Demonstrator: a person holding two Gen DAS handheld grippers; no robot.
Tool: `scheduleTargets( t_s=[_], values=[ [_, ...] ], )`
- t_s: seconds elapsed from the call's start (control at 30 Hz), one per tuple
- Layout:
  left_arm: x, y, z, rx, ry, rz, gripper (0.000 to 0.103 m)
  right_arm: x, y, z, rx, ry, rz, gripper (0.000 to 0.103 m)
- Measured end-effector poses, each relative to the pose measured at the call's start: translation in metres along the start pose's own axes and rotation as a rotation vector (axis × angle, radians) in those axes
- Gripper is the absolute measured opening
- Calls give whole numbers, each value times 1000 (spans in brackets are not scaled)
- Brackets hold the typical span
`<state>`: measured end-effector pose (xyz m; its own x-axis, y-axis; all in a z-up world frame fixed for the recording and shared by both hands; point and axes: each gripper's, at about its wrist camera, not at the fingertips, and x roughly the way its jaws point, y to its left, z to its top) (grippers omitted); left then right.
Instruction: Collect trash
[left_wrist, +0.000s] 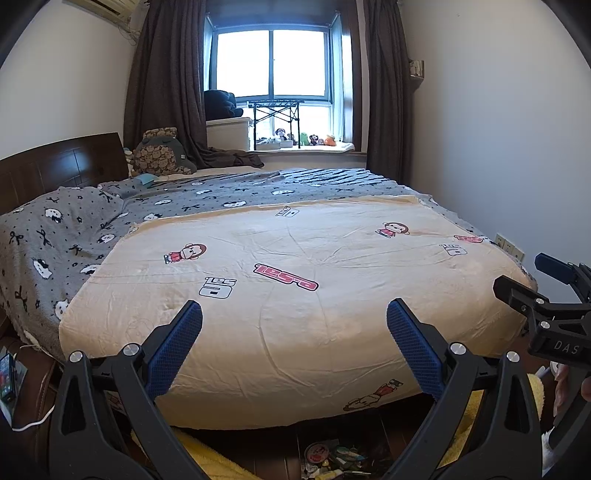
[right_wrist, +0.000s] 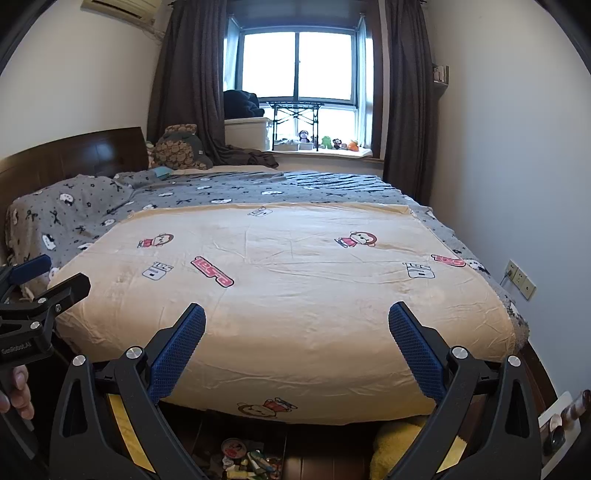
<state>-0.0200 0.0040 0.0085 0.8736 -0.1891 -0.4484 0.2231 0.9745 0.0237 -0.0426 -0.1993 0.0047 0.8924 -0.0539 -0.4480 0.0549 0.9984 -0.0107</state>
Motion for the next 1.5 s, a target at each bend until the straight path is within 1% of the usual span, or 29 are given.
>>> scheduleTargets(
  t_s=[1.5],
  values=[
    [-2,1,1,0,3,14,95,3,-1,-1,9,13,3,100]
  ],
)
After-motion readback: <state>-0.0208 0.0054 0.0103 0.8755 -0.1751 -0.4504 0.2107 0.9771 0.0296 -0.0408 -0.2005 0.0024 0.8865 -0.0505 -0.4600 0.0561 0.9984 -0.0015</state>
